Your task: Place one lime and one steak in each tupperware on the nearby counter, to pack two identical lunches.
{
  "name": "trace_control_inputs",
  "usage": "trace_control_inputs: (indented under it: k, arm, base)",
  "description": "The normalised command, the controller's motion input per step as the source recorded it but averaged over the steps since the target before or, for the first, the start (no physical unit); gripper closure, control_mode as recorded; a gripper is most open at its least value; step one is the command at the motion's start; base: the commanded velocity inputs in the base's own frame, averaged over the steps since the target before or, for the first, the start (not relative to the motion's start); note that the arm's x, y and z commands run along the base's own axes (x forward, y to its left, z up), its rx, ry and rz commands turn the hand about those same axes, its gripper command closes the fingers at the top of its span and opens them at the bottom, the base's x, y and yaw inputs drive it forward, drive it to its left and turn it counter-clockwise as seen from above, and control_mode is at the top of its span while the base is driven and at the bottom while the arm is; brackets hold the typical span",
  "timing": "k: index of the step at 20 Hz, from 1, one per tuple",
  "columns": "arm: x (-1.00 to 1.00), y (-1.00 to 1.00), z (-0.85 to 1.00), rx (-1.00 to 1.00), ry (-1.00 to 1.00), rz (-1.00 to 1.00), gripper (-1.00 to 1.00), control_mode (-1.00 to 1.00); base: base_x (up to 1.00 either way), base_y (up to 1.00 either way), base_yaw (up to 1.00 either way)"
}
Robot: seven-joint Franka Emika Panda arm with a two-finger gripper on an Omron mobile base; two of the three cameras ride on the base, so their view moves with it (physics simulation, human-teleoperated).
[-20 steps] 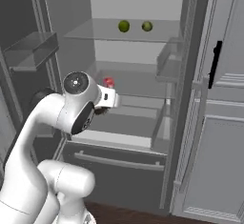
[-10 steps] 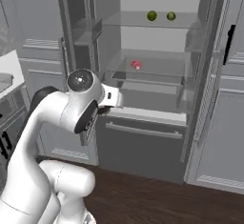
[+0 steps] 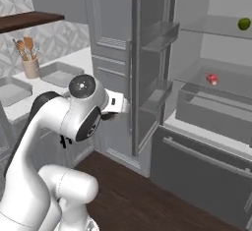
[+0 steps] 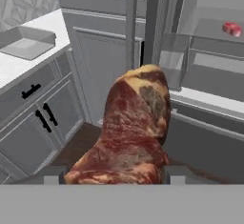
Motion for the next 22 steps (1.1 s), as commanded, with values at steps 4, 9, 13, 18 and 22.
trace_control_inputs:
  k: [4,9,13,18,22]
  arm:
    - [0.00,0.00,0.00,0.00,0.00,0.00,1.00,1.00]
    - [0.00,0.00,0.00,0.00,0.00,0.00,1.00,1.00]
    - [0.00,0.00,0.00,0.00,0.00,0.00,1.00,1.00]
    - [0.00,0.00,0.00,0.00,0.00,0.00,1.00,1.00]
    - [0.00,0.00,0.00,0.00,0.00,0.00,1.00,1.00]
  base:
    - [-0.10,0.21,0.47]
    - [0.01,0.59,0.42]
    - [0.60,0.21,0.34]
    - [1.00,0.00,0.09]
    - [1.00,0.03,0.04]
